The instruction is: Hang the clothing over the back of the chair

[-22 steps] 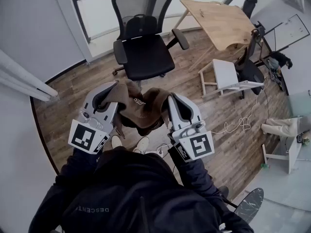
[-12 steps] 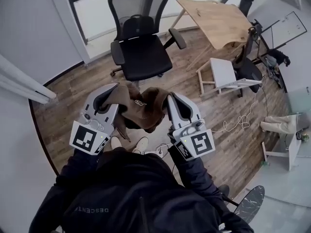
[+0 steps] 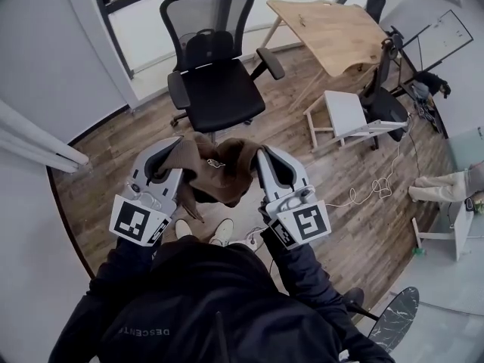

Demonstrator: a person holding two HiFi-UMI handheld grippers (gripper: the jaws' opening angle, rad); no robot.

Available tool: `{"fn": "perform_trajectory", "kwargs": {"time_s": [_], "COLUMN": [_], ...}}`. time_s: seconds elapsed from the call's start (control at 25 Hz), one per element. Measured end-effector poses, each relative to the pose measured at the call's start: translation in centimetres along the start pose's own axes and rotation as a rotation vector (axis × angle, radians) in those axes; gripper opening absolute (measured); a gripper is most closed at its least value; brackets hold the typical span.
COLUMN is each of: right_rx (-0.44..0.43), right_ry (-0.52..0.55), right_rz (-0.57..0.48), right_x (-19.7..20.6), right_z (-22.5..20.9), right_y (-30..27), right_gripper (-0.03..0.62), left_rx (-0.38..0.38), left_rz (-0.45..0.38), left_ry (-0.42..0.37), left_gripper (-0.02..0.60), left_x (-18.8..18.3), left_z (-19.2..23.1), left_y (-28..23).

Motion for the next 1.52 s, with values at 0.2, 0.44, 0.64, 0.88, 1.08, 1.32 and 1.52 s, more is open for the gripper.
{"fn": "perform_trajectory", "kwargs": {"time_s": [0.2,0.44,0.64,0.88,1.08,1.32,1.52], "right_rx": [-0.011,-0.038,-0.067,-0.063,-0.042,-0.013,0.003], "right_ry": [-0.015,-0.03,-0.02,-0.013,-0.011,0.004,0.017], "right_rz": [-0.016,-0.028,-0.027,-0.033,-0.03,-0.029,-0.043], "right_x": [-0.3,-1.3,-1.9,-2.7,-2.7,-3.1,-4.1], "right_z": [-1.2,-3.5,-5.5,-8.3,-10.7,-13.5,-15.7], "right_y": [0.6,1.4,1.5,0.9,0.0,-2.6,-6.0], "right_gripper": [0.017,0.017,0.017,0.017,0.017,0.015,0.015], "left_rx": [-0.008,-0.056,-0.09,-0.088,-0.067,-0.04,-0.009], "left_rz": [0.002,0.01,0.009,0.003,-0.004,-0.024,-0.05], "left_ry": [-0.014,-0.024,-0.022,-0.024,-0.016,0.005,0.0], "left_gripper": [0.035,0.035,0.035,0.035,0.035,0.035,0.035], "left_x": [-0.4,-1.2,-1.1,-0.7,0.2,1.6,2.3], "left_z": [-0.7,-1.3,-1.8,-1.7,-1.6,0.4,3.1], "left_y": [-1.0,-2.6,-4.5,-7.7,-10.0,-13.5,-17.4]}}
Point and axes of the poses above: the fingertips, and each gripper's own axes: y backward along the fingers, z to its left, x out of its underside, the point moved 4 cm from there along y, backward along the fingers, and after that the axes turned 10 degrees about -y, right-handed, at the moved point
